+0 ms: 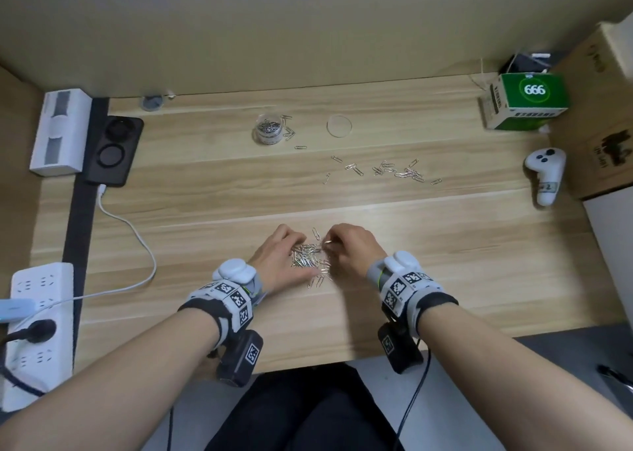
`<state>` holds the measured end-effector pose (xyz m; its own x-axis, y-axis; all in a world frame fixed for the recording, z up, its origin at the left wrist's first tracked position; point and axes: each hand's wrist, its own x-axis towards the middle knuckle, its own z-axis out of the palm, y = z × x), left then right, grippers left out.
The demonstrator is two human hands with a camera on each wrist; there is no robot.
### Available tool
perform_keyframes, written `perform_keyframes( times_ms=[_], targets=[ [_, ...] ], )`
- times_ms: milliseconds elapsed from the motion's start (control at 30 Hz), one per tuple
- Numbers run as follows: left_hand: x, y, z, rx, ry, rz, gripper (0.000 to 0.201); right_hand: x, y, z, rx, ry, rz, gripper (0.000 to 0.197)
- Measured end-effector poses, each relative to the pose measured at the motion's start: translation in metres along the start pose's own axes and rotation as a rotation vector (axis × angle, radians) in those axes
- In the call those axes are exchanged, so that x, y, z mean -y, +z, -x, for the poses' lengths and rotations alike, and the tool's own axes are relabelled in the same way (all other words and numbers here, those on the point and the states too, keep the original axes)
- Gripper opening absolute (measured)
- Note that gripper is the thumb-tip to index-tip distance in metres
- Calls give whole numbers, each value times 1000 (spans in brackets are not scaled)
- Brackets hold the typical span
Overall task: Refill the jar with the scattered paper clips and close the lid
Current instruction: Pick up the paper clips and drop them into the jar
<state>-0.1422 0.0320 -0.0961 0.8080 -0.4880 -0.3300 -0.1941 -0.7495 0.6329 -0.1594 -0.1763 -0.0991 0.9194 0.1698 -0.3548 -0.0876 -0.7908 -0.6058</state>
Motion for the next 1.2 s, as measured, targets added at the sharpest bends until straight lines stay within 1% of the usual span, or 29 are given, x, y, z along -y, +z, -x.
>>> perform_keyframes(
  times_ms=[67,100,133,200,300,367,467,533,600,700,800,900,1033,1200],
  targets=[
    [-5,1,3,46,-13,-97,89,-5,-3,3,-86,110,-140,4],
    [-9,3,4,64,-22,-169,90,-9,-4,5,-132,150,-183,3],
    [-13,5,5,65,-29,-235,87,-13,-5,9,-163,182,-218,4],
    [-19,14,6,26,-46,-305,78,-20,-6,14,-187,237,-280,5],
    [-30,24,1,5,-90,-257,62,-34,-5,23,-210,309,-391,4],
    [-33,25,-5,43,-130,-191,48,-42,-2,27,-230,325,-450,6],
    [-38,25,-9,103,-188,-144,26,-43,-2,34,-272,353,-514,4],
    [-38,28,-8,138,-210,-131,21,-44,-2,37,-284,378,-544,10],
    [-36,25,-6,139,-229,-112,19,-39,-4,36,-289,388,-541,12],
    [-32,15,-10,98,-250,-63,12,-26,-15,23,-287,404,-550,15],
    [-26,-4,-18,44,-250,6,12,-14,-24,6,-311,412,-523,18],
    [-21,-26,-31,-14,-270,75,13,-5,-33,-12,-314,418,-525,15],
    [-10,-75,-59,-144,-341,239,9,20,-47,-48,-297,377,-604,15],
    [-4,-131,-104,-303,-396,368,11,44,-64,-96,-254,348,-744,3]
  ],
)
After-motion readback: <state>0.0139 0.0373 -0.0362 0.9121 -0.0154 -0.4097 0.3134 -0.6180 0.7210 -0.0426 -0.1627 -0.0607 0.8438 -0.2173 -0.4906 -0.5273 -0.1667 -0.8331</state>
